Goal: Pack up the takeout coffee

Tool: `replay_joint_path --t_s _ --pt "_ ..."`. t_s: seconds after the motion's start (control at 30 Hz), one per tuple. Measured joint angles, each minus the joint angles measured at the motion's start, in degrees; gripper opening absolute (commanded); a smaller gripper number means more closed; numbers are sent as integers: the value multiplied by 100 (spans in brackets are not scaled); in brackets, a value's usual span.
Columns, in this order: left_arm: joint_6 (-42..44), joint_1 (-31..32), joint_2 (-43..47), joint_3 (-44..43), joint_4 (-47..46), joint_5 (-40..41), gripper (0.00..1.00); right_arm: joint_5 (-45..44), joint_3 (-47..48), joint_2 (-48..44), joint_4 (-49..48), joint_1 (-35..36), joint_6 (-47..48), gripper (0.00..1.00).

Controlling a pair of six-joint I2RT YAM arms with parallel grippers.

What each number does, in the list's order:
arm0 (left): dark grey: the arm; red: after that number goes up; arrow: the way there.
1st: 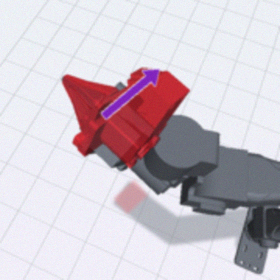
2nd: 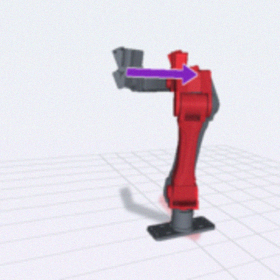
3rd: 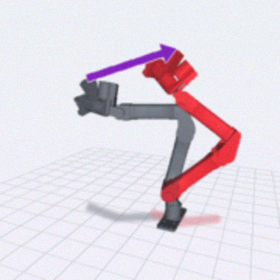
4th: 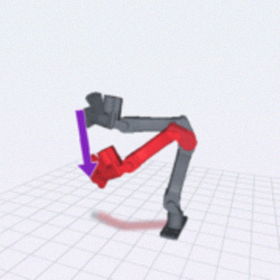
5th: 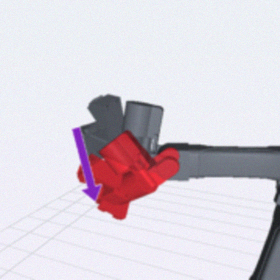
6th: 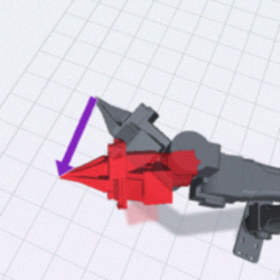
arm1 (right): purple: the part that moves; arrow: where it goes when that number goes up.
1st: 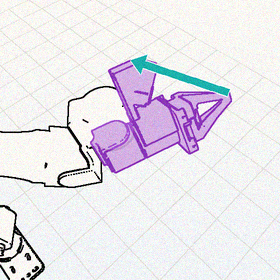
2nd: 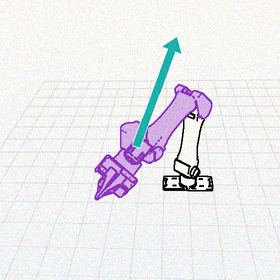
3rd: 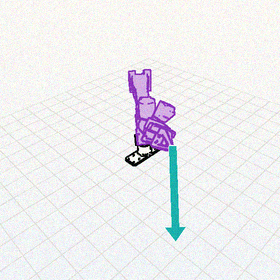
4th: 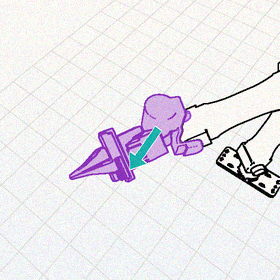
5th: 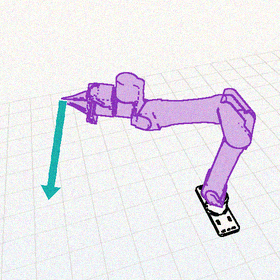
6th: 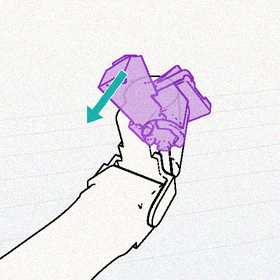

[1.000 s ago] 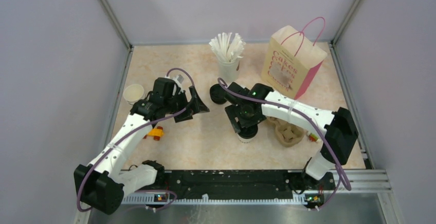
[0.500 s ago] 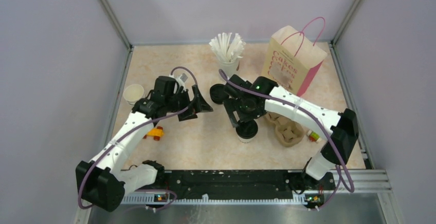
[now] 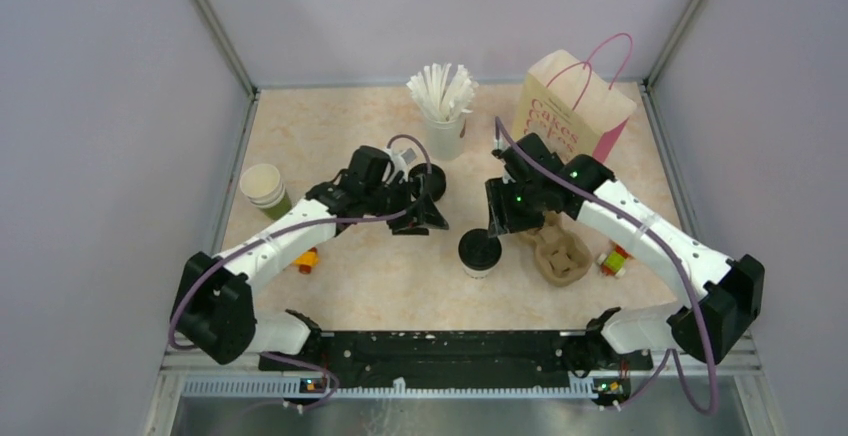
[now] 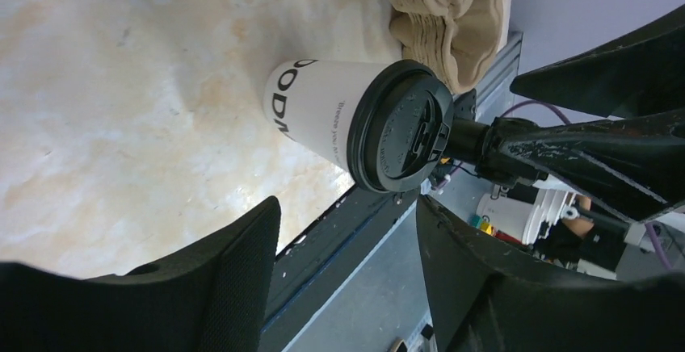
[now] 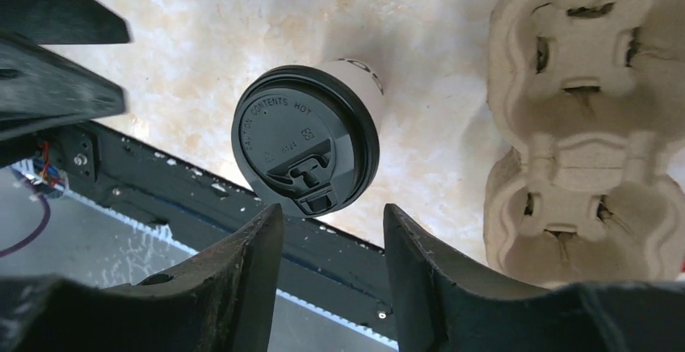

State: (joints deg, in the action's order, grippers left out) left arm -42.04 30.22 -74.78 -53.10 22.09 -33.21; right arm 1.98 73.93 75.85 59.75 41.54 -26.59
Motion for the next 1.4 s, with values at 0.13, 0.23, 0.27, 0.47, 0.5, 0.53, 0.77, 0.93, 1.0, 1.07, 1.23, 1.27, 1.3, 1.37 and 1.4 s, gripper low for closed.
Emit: replay_joint_path --t_s 0.13,0.23,0.27,0.47,0.5,0.53,0.77,0.93,1.0,1.07,1.23,1.27,1.3,1.37,1.4 --pt "-57 367 -479 -144 -321 7 62 470 -376 -68 -358 -201 79 46" --pt "-68 485 -769 -227 -518 0 60 741 -570 -66 -549 -358 170 39" --pt "-68 494 -850 -245 -579 0 59 796 -586 -63 -590 -407 210 37" --pt "-17 509 -1119 -289 -798 -24 56 1051 -603 -37 -870 -710 363 32" --pt "-13 509 -1137 -291 -831 -33 56 1080 -608 -28 -903 -734 382 31" --pt "-4 509 -1147 -291 -859 -44 56 1119 -614 -22 -942 -758 402 31" --pt "24 520 -1351 -293 -1047 -197 57 1329 -922 46 -1178 -826 503 31" --pt "103 555 -1475 -293 -1137 -343 58 1362 -1141 76 -1257 -846 522 30" --pt "155 584 -1506 -293 -1143 -352 57 1366 -1231 76 -1307 -846 555 29" --pt "179 603 -1541 -293 -1145 -361 56 1377 -1300 76 -1370 -850 564 28" --pt "229 627 -1576 -286 -1143 -341 55 1445 -1506 7 -1613 -876 560 26" --pt "240 629 -1576 -275 -1147 -341 54 1462 -1567 -50 -1694 -879 562 26" --pt "251 629 -1576 -267 -1147 -339 54 1473 -1641 -111 -1775 -883 560 26" --pt "271 634 -1576 -262 -1150 -328 53 1495 -1781 -227 -1934 -883 555 25" --pt "282 640 -1576 -260 -1152 -317 53 1515 -1869 -295 -2033 -890 553 25"
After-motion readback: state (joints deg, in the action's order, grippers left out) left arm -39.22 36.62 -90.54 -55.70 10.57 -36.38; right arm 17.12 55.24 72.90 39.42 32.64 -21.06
